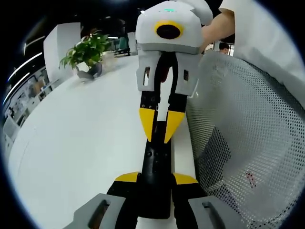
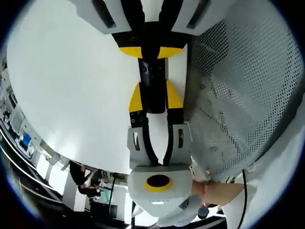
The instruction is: Press the specified remote control buttons in sequence, fully releasing each button before pressing the next.
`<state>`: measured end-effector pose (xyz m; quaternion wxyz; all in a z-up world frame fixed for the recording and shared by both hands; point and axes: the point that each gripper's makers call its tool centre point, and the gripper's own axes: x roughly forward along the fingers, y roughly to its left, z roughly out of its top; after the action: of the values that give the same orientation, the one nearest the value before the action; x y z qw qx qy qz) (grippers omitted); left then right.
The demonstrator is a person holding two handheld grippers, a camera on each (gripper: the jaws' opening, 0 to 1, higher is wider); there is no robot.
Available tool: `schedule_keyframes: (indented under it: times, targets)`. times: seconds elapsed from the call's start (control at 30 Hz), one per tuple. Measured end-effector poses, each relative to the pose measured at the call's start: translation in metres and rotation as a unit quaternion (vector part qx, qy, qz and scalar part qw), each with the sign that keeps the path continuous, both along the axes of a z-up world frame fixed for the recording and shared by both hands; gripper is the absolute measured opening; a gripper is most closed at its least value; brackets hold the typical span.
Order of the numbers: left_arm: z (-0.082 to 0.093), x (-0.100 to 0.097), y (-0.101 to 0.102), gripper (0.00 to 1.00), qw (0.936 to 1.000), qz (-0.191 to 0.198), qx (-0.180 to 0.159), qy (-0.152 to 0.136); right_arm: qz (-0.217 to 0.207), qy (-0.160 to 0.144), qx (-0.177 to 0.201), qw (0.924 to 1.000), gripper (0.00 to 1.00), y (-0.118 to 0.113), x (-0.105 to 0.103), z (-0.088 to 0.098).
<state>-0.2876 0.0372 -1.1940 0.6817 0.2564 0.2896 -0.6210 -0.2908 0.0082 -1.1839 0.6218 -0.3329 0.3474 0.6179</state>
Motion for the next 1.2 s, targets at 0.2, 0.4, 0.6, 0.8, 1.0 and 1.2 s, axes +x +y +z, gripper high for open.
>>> schedule_keyframes:
  times: [0.2, 0.4, 0.6, 0.8, 1.0, 1.2]
  targets:
    - [0.0, -0.0001, -0.0001, 0.25, 1.0, 0.003, -0.001, -0.001, 0.006, -0.006, -0.061, 0.9981, 0.05, 0.002, -0.0003, -0.0022]
    - [0.0001, -0.0001, -0.0001, 0.25, 1.0, 0.004, -0.001, -0.001, -0.021, 0.0, -0.009, 0.9997, 0.06, 0.0004, 0.0011, -0.0006]
    - [0.0002, -0.0001, 0.0002, 0.25, 1.0, 0.005, -0.005, -0.001, -0.023, -0.022, 0.039, 0.9987, 0.06, -0.0008, -0.0007, 0.0007]
    - [0.0002, -0.0003, 0.0004, 0.25, 1.0, 0.008, -0.005, -0.001, 0.014, -0.04, 0.035, 0.9985, 0.05, 0.0036, -0.0021, 0.0007]
    - [0.0003, -0.0004, 0.0008, 0.25, 0.9999, 0.01, -0.004, -0.001, 0.011, -0.009, -0.022, 0.9996, 0.04, 0.0042, -0.0015, -0.0005]
    - [0.0002, -0.0004, 0.0009, 0.25, 1.0, 0.009, -0.004, -0.001, 0.009, 0.0, -0.09, 0.9959, 0.04, 0.0065, -0.0004, -0.003]
